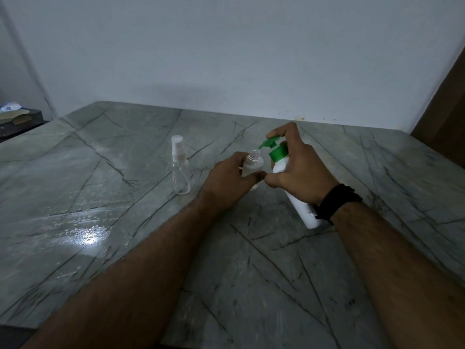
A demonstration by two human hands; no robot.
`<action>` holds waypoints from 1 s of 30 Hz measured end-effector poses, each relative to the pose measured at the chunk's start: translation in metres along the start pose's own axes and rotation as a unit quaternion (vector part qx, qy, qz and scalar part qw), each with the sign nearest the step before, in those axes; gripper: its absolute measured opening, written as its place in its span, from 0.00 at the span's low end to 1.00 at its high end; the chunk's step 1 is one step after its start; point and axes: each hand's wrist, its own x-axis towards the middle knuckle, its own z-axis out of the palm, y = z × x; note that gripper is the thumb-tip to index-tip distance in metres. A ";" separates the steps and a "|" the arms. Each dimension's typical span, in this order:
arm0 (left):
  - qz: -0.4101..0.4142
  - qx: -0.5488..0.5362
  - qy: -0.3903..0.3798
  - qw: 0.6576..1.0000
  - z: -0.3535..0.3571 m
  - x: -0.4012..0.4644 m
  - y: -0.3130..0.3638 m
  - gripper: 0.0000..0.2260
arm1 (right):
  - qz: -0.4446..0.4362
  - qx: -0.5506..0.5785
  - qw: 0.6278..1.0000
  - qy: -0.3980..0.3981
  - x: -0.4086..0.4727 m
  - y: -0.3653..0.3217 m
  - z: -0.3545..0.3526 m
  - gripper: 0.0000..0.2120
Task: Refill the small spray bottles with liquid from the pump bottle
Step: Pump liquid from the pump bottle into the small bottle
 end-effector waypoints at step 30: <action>-0.008 0.004 -0.001 1.000 0.001 0.001 -0.001 0.26 | -0.011 0.002 1.000 -0.009 0.000 -0.001 0.001 0.35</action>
